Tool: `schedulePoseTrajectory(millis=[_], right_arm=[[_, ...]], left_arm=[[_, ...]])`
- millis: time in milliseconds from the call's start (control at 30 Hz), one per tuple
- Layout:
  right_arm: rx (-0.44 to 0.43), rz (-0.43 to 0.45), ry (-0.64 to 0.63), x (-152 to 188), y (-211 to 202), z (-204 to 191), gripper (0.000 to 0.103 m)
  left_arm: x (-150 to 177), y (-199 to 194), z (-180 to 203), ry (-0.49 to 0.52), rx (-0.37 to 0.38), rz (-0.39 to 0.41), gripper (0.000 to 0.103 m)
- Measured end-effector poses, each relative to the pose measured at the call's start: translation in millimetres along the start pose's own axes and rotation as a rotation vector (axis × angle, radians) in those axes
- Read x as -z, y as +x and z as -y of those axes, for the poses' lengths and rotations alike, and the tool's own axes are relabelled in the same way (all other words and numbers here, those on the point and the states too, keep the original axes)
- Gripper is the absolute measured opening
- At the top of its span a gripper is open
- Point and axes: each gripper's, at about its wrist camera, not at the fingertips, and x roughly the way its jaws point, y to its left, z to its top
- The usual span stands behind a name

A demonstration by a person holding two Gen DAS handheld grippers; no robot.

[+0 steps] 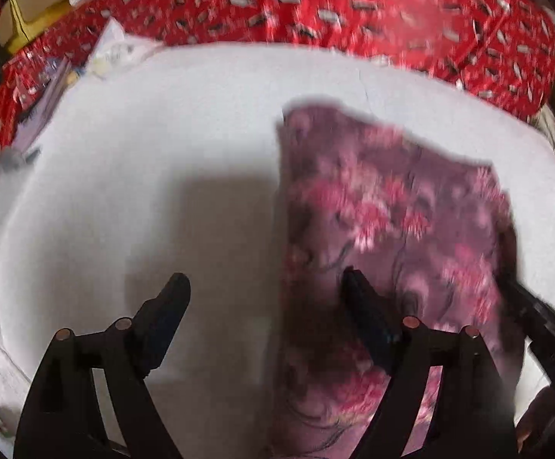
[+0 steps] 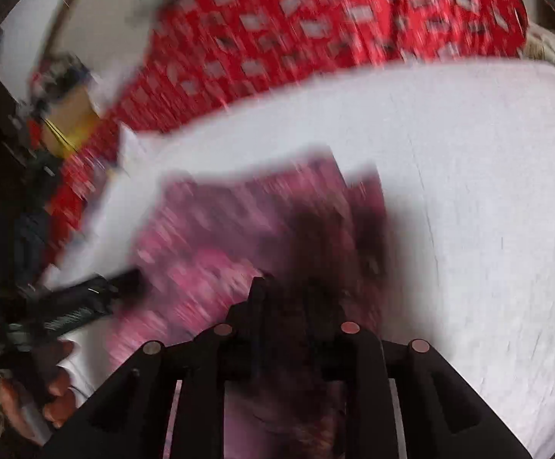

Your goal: Fold small clothes

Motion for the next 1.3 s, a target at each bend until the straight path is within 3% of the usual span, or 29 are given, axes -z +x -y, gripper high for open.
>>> schedulePoseTrajectory(millis=[233,400,567,733,800,933,1133,1300], right_arm=[[-0.046,0.026,0.019,10.5,-39.5,-8.1,0.025],[-0.009,-0.018,-0.029,38.5,-34.1,-8.5,0.029],[0.015,-0.045,-0.024,38.1,-50.3,-13.9,0.030],[0.059,-0.089,-0.074,58.0,-49.5,-12.5,0.048],[0.059,-0.101,-0.030,65.0,-48.7,-4.6,0.063],[0.046,-0.107,0.043,67.8,-57.1,7.2,0.063],[0.064,-0.137,0.058,75.2,-62.5,15.1,0.065],[0.083,-0.076,0.011,74.5,-83.3,6.3,0.065]], left_arm=[[5.7,-15.7,2.6,0.012,-0.023,0.009,0.084],[15.5,-19.8,3.9,0.008,-0.033,0.001,0.084],[22.6,-29.0,0.5,0.014,-0.021,-0.013,0.084],[40.2,-27.4,-9.2,-0.045,0.011,-0.010,0.096],[42.7,-23.3,-17.0,-0.092,0.035,-0.033,0.102],[46.8,-22.8,-23.3,-0.112,0.081,-0.070,0.103],[59.1,-32.8,-16.1,-0.070,0.059,-0.063,0.103],[78.3,-45.3,-18.3,-0.060,0.072,-0.074,0.103]])
